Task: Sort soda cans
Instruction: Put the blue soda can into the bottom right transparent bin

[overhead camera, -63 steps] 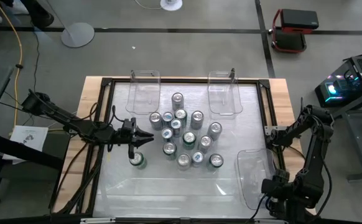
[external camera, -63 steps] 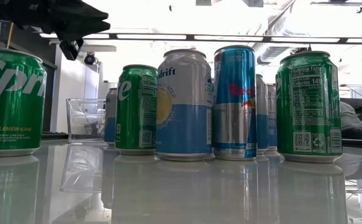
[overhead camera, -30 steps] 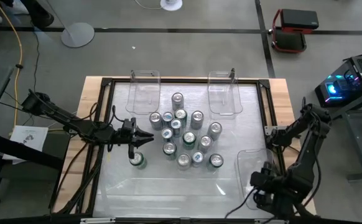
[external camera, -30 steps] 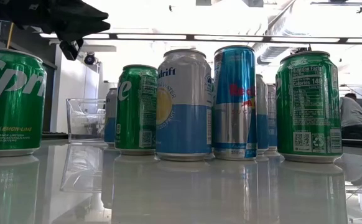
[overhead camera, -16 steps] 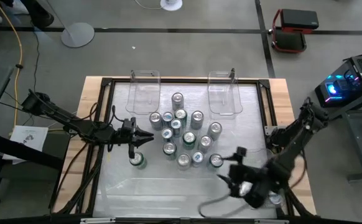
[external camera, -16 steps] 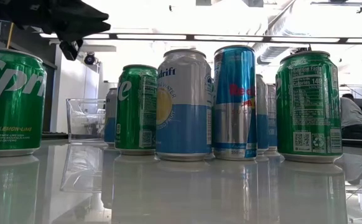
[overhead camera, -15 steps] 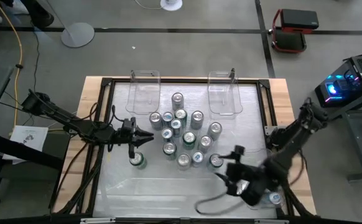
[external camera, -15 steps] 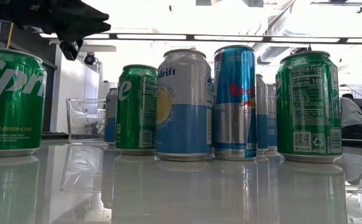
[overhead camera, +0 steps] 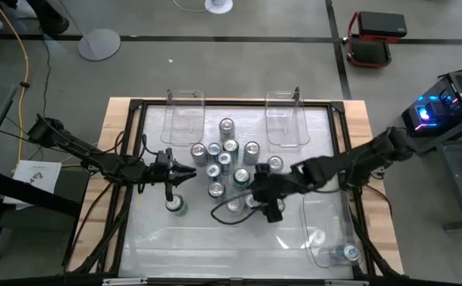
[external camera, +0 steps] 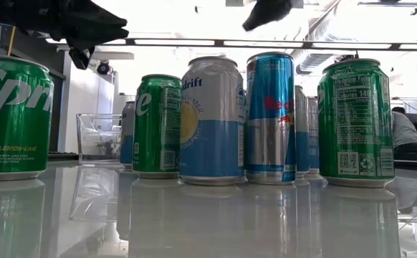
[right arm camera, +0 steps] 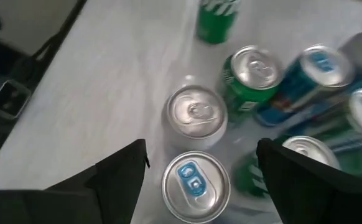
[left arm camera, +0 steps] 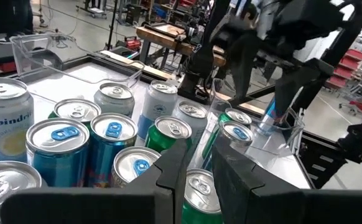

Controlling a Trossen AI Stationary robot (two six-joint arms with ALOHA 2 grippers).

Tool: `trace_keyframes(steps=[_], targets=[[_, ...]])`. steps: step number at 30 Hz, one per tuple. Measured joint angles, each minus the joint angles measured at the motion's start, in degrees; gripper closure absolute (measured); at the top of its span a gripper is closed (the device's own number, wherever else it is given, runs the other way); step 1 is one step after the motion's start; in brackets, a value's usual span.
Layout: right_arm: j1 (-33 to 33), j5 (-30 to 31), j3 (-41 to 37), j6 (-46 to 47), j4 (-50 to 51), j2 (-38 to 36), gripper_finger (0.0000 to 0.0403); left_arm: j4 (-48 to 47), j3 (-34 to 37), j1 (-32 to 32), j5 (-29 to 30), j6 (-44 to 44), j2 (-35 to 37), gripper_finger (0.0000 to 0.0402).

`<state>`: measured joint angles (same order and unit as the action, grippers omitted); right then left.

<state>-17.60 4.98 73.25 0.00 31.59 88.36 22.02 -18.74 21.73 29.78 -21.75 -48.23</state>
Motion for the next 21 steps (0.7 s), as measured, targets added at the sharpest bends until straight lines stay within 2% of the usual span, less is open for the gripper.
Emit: trace_keyframes(steps=[6, 12, 21], targets=[[4.16, -10.02, -0.04, -5.03, -0.44, 0.46, 0.0077, 0.15, 0.00, -0.01, 3.15, -0.06, 0.02, 0.0337], [4.80, -10.55, -0.04, -6.42, -0.32, 0.92, 0.0050, 0.11, 0.00, 0.01, 3.89, -3.38, 0.02, 0.0337], [2.42, -7.06, -0.04, -2.37, 0.20, 7.11, 0.0048, 0.48, 0.00, 0.01, 3.96, -2.17, -0.02, 0.0337]])
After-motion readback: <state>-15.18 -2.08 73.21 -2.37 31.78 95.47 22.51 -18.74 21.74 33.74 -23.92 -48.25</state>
